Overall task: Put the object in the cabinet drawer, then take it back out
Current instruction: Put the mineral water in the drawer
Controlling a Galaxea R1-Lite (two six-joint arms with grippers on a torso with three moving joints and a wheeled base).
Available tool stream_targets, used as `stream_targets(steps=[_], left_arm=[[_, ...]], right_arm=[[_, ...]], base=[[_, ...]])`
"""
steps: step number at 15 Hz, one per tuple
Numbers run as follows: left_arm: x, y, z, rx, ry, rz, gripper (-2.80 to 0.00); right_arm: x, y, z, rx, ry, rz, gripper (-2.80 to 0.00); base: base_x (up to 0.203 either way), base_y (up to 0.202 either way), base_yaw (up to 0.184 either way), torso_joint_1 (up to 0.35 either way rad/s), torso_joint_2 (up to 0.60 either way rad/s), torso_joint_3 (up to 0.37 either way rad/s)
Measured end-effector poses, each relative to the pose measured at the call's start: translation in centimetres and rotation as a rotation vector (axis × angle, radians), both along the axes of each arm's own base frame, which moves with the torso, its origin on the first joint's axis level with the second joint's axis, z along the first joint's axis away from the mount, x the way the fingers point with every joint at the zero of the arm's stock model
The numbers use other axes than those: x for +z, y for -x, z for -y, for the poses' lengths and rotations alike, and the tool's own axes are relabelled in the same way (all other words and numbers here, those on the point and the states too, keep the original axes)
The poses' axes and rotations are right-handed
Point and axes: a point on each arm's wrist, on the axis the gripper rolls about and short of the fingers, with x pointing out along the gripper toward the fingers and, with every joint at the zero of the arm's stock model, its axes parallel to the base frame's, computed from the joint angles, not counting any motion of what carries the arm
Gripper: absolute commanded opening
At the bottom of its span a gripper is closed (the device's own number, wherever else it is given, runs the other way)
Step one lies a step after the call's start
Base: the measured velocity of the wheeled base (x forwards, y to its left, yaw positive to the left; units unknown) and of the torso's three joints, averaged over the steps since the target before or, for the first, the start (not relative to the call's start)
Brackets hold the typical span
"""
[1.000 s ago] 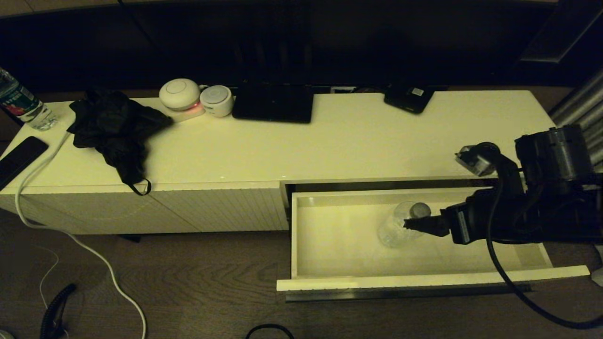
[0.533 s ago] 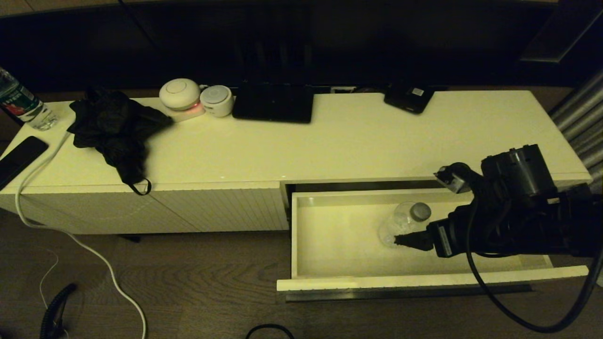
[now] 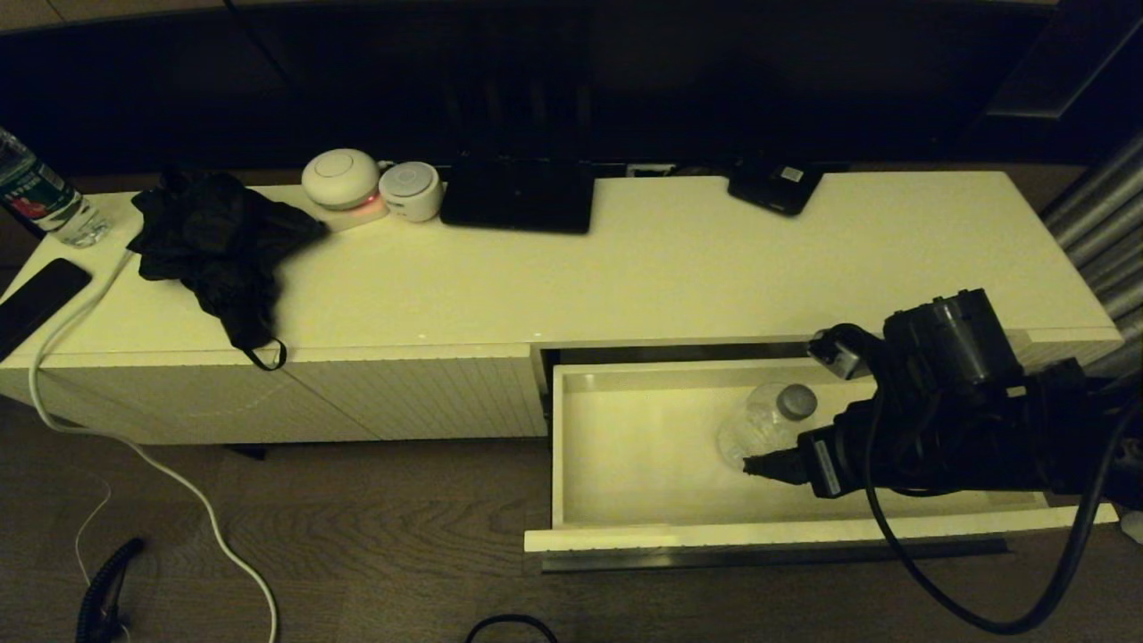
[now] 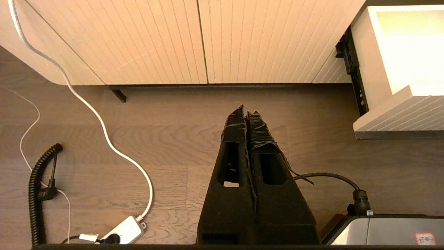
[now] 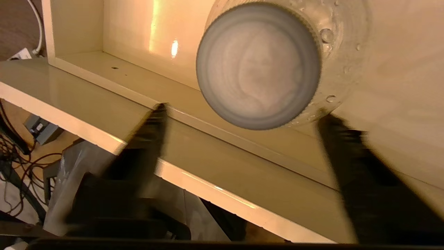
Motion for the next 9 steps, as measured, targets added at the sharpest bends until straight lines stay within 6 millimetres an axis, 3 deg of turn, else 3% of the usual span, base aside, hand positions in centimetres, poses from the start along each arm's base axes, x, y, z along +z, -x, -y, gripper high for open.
stream_targets(steps=[9], left_arm=[[0.0,0.0,0.0,0.0,0.0,0.0,-2.8]], right_arm=[[-0.27,-0.98,-0.67,0.007,-0.005,0.018,-2.8]], base=[[0.0,0.0,0.0,0.0,0.0,0.0]])
